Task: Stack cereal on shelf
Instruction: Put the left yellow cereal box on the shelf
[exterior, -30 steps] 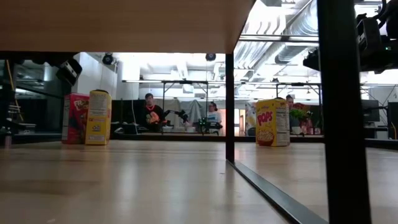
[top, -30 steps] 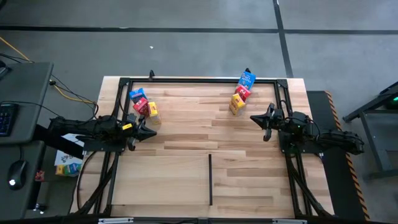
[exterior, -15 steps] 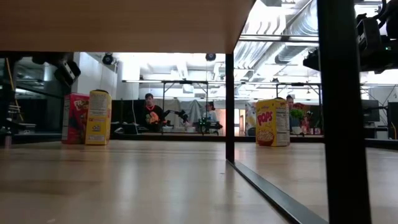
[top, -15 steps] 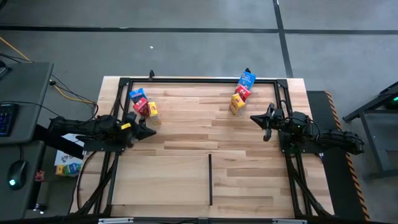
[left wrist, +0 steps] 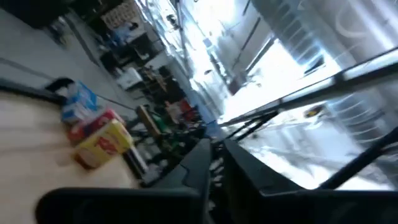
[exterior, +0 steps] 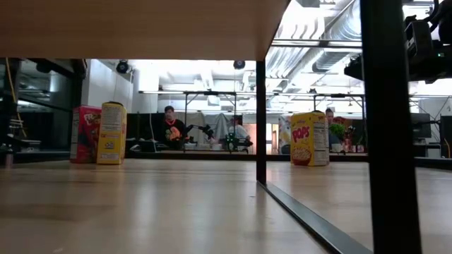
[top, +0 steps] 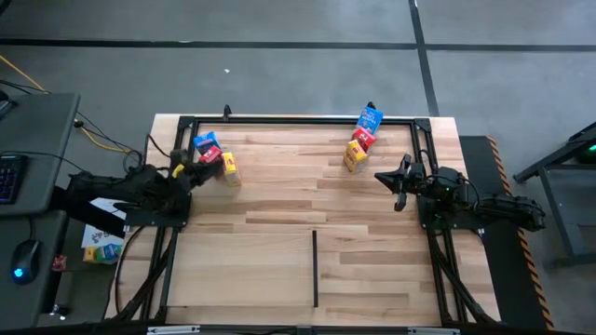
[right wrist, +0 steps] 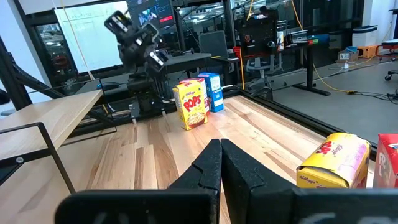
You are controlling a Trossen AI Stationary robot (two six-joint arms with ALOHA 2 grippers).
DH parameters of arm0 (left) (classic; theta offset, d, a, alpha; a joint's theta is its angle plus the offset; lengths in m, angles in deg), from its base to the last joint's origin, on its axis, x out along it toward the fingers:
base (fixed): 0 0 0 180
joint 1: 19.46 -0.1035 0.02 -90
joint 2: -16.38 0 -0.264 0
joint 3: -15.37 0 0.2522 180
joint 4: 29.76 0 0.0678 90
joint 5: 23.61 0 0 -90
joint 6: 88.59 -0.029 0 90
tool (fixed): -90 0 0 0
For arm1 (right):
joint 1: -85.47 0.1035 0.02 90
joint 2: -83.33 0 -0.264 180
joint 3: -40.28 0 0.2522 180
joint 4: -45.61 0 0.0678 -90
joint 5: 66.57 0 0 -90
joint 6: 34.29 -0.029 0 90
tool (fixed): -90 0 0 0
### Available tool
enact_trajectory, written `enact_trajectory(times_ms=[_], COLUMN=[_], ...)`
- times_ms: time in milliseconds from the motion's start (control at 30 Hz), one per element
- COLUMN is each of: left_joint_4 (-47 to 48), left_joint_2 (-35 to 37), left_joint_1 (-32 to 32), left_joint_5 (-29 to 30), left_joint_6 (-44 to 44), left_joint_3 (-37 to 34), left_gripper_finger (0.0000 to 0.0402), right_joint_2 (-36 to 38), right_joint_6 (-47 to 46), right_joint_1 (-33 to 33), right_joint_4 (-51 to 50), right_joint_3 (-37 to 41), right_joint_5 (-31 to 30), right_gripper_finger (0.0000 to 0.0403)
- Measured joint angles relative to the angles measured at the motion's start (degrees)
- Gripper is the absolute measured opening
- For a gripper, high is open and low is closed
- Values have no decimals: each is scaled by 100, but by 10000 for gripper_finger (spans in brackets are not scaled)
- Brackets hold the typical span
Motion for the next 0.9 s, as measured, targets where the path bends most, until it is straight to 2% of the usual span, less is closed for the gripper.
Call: enact_trajectory(times_ms=[200,333,400,500,567,633,700,900], left_joint_4=[809,2679,3824,5135,5708,5910,6063,6750], left_joint_2=[-1410,-2432,-2893,-3514,-3771,-3959,-4084,-4319], left_joint_1=[-9,-185,-319,-488,-571,-664,-800,-1398], left_joint_5=[199,148,213,198,-78,-141,-172,-347], left_joint_6=[-297,-942,-978,-198,130,-197,-159,1441], left_joint_3=[1541,2871,3413,3946,4121,4203,4250,4497], left_gripper_finger=[164,218,235,252,256,256,256,255], right_joint_2=[0,0,0,0,0,0,0,2], right_joint_6=[0,-1,1,0,1,1,1,0], right_joint_1=[1,0,2,2,2,0,2,1], right_joint_4=[0,-1,0,-1,-2,0,0,0], right_joint_3=[1,-1,-1,0,1,1,-1,0], right_joint_5=[0,-1,1,-1,1,-1,-1,0], right_gripper_finger=[0,0,0,0,0,0,0,0])
